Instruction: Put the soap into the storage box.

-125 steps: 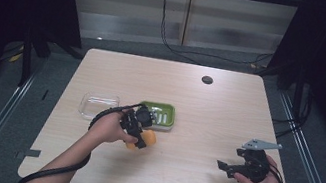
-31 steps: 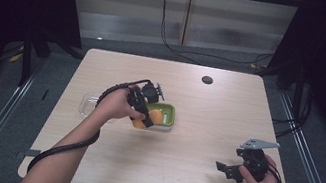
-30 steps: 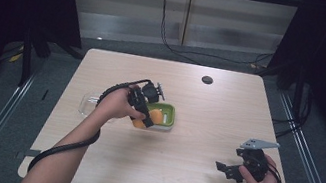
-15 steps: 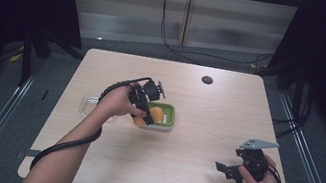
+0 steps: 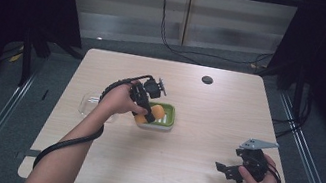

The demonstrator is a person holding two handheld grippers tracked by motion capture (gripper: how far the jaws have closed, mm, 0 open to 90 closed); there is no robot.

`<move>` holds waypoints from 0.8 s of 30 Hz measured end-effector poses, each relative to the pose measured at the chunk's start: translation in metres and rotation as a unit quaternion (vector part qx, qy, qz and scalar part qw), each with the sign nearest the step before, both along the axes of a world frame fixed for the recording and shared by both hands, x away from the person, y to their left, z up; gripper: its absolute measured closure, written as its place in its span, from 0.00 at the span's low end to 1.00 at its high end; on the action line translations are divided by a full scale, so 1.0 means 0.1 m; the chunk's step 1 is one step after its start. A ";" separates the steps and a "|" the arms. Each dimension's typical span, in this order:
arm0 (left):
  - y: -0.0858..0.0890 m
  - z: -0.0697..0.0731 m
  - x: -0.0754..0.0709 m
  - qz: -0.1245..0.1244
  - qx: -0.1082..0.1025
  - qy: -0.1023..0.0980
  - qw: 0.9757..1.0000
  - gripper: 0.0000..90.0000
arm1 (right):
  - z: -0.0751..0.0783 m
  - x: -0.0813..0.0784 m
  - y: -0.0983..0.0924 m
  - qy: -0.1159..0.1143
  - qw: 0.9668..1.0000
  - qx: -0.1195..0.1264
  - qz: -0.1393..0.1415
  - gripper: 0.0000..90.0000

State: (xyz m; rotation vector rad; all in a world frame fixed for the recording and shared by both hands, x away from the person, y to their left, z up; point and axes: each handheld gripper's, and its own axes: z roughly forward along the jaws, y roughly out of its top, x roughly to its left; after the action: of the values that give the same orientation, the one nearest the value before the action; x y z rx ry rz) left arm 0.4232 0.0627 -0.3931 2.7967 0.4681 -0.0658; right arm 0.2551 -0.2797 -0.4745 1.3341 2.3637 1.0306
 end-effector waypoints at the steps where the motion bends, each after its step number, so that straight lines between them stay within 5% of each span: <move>1: 0.00 0.00 0.00 0.003 0.001 -0.001 1.000 0.55 | 0.00 0.00 0.00 0.000 1.000 -0.001 0.001 0.03; 24: -0.03 -0.04 0.09 -0.006 0.012 0.002 1.000 0.55 | -0.01 -0.01 0.01 0.002 1.000 -0.003 0.004 0.03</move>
State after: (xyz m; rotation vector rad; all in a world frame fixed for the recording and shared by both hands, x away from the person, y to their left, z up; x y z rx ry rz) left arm 0.4318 0.0596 -0.3968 2.8235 0.4549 -0.0695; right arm 0.2545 -0.2784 -0.4751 1.3257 2.3753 1.0227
